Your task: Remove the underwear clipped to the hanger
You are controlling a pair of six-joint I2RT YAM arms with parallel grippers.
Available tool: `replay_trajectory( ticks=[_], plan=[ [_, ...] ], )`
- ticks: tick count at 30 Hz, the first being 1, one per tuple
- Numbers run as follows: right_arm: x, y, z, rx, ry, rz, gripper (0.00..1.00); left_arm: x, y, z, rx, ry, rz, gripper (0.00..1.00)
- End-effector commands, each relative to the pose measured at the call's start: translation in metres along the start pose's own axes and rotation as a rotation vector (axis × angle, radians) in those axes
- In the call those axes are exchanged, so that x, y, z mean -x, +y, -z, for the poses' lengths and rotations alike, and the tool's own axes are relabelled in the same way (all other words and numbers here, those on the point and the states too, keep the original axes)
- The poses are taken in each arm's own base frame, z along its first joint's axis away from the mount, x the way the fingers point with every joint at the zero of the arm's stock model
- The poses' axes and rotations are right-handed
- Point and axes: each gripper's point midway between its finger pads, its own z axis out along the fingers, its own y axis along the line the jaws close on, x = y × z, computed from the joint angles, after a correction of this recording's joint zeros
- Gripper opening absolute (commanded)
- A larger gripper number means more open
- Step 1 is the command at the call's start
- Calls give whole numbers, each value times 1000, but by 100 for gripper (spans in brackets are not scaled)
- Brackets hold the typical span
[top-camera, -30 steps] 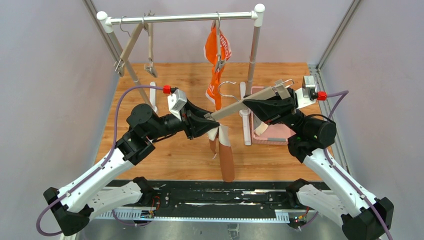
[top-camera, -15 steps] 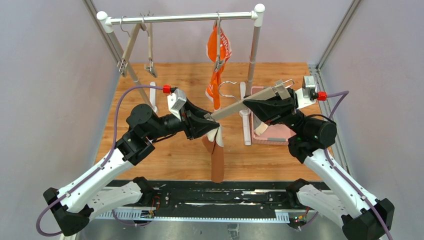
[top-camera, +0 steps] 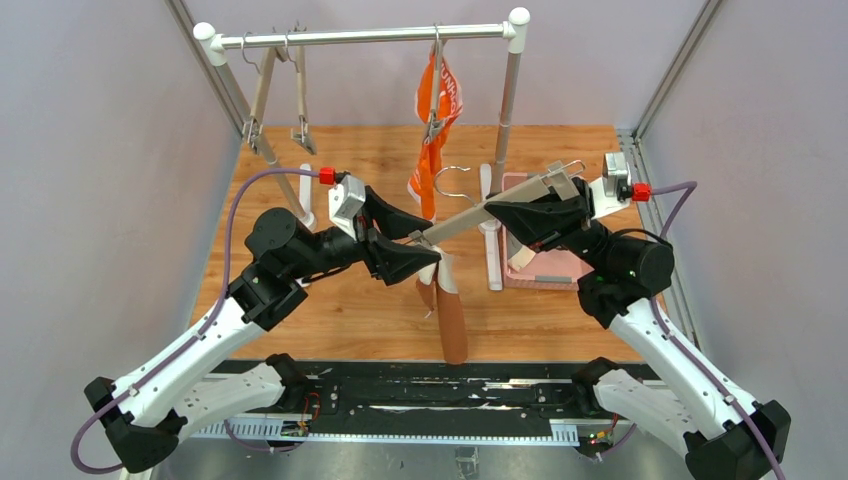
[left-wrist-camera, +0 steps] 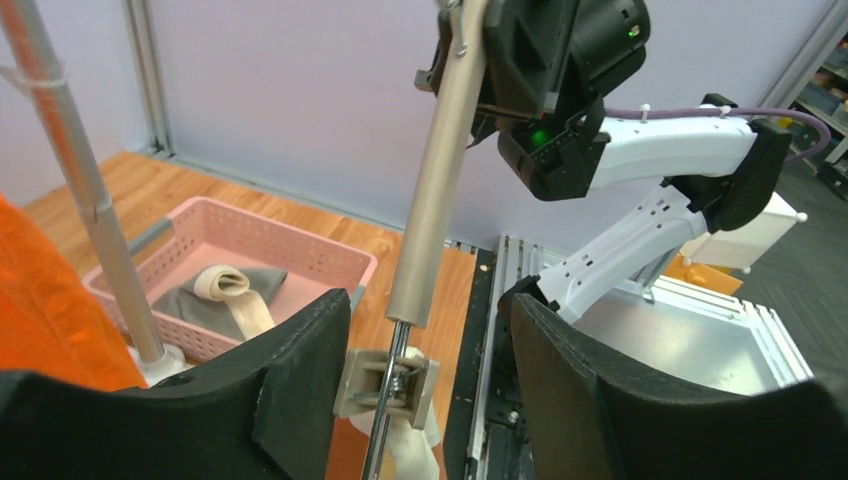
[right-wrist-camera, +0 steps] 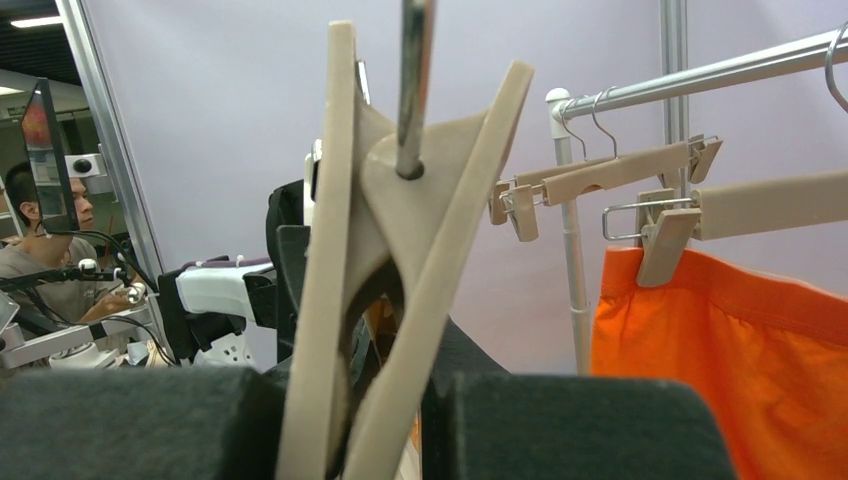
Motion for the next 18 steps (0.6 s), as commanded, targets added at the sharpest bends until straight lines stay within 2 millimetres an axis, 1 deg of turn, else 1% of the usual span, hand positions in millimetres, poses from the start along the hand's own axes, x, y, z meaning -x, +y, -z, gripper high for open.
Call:
replay_trajectory(
  ticks=[1, 9, 14, 16, 18],
  plan=[
    [12, 15, -3, 46, -23, 42, 1, 26, -22, 0, -95, -71, -29, 66],
    [18, 20, -3, 55, -39, 53, 1, 9, -15, -3, -84, -38, -10, 66],
    [22, 24, -3, 62, -45, 55, 0, 4, -7, -3, -48, -29, -19, 66],
    [23, 25, -3, 62, -44, 57, 1, 5, -7, -4, -48, -30, -22, 59],
    [21, 23, -2, 57, -40, 56, 0, 6, -8, -4, -54, -34, -27, 44]
  ],
)
